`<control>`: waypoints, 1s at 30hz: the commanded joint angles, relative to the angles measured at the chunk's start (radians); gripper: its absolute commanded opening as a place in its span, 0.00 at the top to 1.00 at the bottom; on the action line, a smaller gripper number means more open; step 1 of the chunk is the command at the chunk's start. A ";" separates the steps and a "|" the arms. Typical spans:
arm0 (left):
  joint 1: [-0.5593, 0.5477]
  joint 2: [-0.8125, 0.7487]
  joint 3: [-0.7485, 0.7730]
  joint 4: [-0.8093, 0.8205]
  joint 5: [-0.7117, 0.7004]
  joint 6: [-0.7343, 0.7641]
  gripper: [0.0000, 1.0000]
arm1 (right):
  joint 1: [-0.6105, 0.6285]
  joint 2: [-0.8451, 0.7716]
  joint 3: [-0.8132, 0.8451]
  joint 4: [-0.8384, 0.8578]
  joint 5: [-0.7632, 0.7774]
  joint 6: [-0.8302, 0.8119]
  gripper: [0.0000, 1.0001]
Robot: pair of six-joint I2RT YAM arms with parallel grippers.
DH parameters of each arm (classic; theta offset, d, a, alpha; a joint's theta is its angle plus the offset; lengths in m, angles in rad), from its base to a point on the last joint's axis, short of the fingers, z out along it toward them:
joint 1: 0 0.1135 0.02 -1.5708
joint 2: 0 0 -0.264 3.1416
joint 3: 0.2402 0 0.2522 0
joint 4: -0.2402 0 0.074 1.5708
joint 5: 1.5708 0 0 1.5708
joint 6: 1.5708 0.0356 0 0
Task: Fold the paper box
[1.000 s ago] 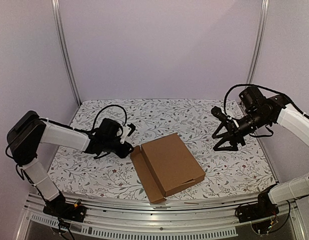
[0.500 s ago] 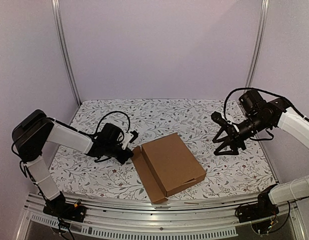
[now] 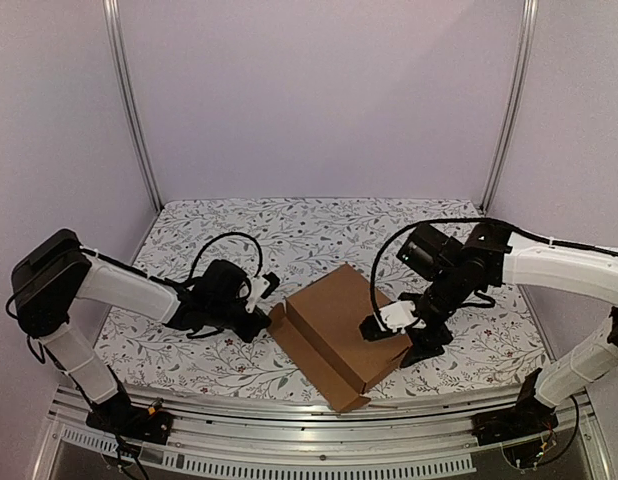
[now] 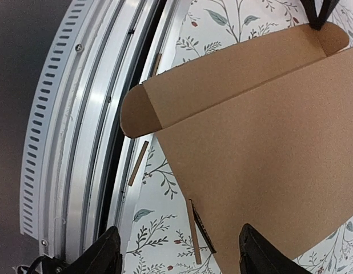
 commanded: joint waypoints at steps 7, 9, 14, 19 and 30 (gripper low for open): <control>-0.136 -0.033 -0.044 0.000 -0.176 -0.114 0.86 | 0.258 0.039 -0.114 0.154 0.329 -0.144 0.28; -0.144 -0.036 -0.056 0.040 -0.183 -0.109 0.85 | 0.278 0.021 -0.145 0.185 0.339 -0.132 0.26; -0.145 0.001 -0.027 0.054 -0.191 -0.094 0.83 | 0.302 -0.008 -0.178 0.200 0.372 -0.124 0.26; -0.145 0.015 -0.009 0.053 -0.190 -0.088 0.87 | 0.303 -0.023 -0.185 0.184 0.368 -0.116 0.26; -0.146 -0.045 -0.038 0.063 -0.178 -0.088 0.99 | 0.315 -0.017 -0.192 0.202 0.334 -0.097 0.07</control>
